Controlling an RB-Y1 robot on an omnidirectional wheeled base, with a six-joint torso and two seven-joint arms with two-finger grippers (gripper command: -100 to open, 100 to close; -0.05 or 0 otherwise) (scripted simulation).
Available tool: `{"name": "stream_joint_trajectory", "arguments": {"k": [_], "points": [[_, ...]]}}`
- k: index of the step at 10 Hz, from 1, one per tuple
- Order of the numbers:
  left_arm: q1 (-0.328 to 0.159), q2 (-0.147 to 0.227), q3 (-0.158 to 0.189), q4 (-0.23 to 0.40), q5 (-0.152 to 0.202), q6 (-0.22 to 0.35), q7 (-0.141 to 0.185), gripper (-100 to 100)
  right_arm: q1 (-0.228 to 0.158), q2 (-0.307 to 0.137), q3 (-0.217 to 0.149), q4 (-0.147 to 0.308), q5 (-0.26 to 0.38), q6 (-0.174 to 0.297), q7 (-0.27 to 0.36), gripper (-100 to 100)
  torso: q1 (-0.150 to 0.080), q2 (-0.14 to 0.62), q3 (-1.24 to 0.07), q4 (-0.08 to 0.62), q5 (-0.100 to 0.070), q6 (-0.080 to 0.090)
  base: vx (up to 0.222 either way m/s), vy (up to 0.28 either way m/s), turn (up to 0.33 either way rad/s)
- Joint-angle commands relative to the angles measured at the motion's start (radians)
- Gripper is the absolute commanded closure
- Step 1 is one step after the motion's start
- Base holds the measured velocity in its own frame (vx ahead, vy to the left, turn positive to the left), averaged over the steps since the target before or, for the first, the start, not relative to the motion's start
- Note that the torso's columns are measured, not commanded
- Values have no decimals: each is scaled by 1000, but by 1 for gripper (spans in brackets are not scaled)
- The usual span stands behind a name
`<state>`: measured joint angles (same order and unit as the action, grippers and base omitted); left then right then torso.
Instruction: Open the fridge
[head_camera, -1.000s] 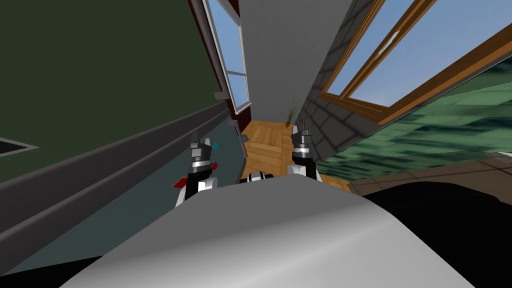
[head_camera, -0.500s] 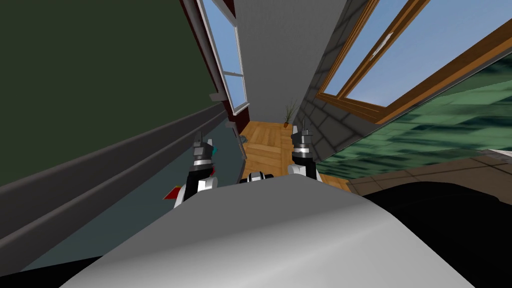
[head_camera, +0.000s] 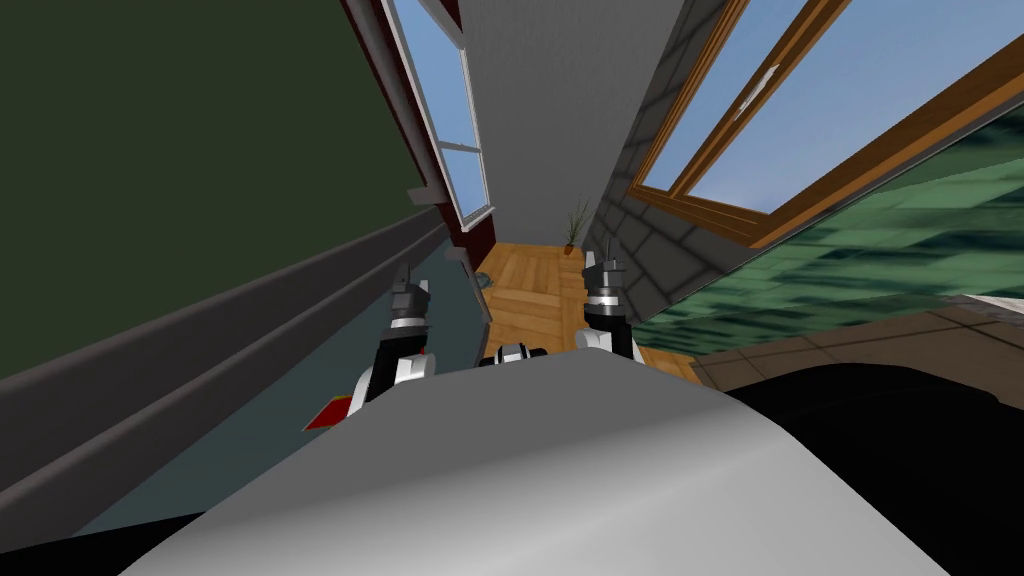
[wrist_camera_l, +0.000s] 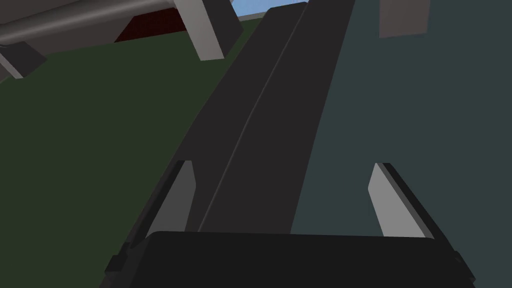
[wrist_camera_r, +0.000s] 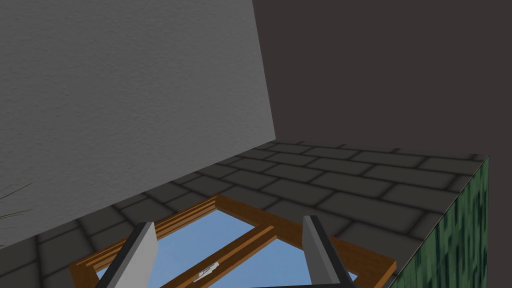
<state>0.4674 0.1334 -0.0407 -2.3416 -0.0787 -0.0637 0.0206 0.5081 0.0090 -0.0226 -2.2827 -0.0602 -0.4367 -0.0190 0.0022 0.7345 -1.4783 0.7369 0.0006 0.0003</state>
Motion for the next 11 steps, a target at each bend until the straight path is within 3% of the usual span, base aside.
{"name": "stream_joint_trajectory", "arguments": {"k": [1, 6, 11], "points": [[-4, 4, -6, -11, -3, 53, 8, -100, 0, 0, 0, 0, 0, 0, 0, 0, 0, 0, 0, 0, 0, 0, 59, 11, -56], [-7, 18, -19, -33, -10, 144, 22, -100, 0, 0, 0, 0, 0, 0, 0, 0, 0, 0, 0, 0, 0, 0, 48, 9, -50], [-11, 56, -35, -58, -18, 251, 38, -100, 0, 0, 0, 0, 0, 0, 0, 0, -1, 1, 1, 0, 0, 0, 62, 10, -61]]}}
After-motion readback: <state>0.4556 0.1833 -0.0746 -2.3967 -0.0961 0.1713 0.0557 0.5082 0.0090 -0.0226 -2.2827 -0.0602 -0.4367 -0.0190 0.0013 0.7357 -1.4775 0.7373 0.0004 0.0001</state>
